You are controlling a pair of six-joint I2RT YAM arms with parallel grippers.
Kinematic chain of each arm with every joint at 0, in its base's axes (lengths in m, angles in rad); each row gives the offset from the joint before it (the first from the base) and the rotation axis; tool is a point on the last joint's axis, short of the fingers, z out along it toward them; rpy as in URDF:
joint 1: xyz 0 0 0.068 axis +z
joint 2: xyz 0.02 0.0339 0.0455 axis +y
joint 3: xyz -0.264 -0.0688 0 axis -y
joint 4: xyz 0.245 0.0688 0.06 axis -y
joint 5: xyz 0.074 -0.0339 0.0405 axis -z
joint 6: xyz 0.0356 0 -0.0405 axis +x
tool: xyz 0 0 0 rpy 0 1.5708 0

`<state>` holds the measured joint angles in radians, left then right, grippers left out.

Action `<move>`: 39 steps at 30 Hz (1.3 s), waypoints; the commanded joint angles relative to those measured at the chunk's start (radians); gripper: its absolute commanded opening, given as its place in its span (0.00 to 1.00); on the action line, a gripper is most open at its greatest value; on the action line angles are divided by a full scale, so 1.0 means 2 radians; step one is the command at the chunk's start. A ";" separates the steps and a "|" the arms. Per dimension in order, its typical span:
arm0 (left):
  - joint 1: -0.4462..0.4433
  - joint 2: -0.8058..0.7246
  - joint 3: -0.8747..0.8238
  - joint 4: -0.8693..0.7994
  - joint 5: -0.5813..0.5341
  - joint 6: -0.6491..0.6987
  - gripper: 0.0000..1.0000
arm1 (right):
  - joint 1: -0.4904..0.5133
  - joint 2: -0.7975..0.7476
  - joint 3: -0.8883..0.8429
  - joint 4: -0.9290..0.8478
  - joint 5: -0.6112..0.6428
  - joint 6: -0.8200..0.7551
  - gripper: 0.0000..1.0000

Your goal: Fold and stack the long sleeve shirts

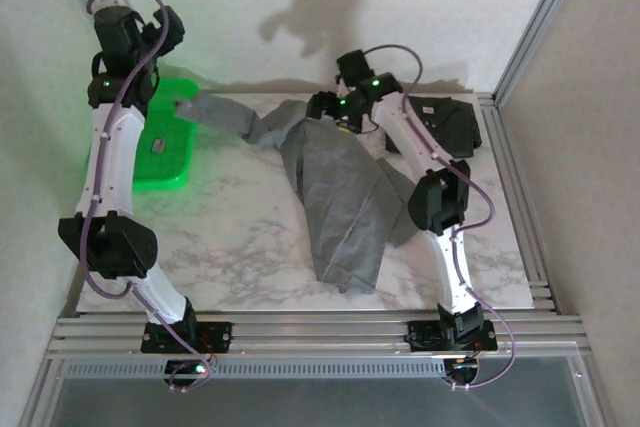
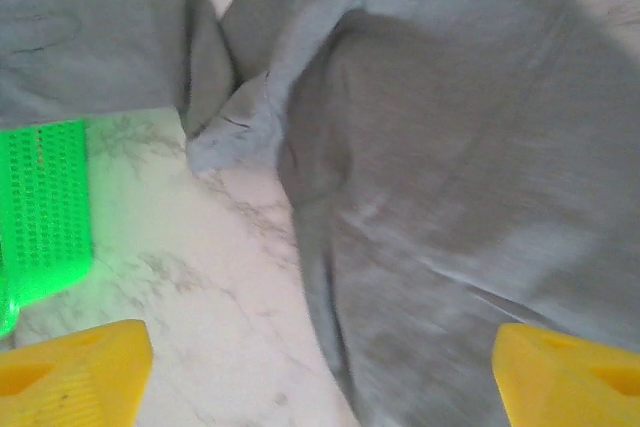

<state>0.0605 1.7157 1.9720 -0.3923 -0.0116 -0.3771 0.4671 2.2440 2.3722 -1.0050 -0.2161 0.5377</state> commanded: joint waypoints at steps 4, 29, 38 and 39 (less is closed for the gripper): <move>-0.215 -0.071 -0.030 -0.207 -0.032 -0.139 0.99 | -0.134 -0.240 -0.223 -0.066 0.113 -0.044 0.99; -0.501 -0.070 -0.548 0.029 0.229 -0.414 0.90 | -0.221 -0.226 -0.584 0.121 0.042 -0.012 0.76; -0.495 0.022 -0.494 0.021 0.170 -0.371 0.72 | -0.216 -0.171 -0.556 0.126 0.069 -0.021 0.67; -0.492 0.029 -0.485 0.018 0.165 -0.366 0.68 | -0.215 -0.170 -0.554 0.127 0.082 -0.017 0.68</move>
<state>-0.9325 1.6993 0.9470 -0.4232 0.4141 -1.1641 0.0307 1.8900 1.2346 -0.7452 -0.1093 0.5083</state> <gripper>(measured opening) 0.696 0.679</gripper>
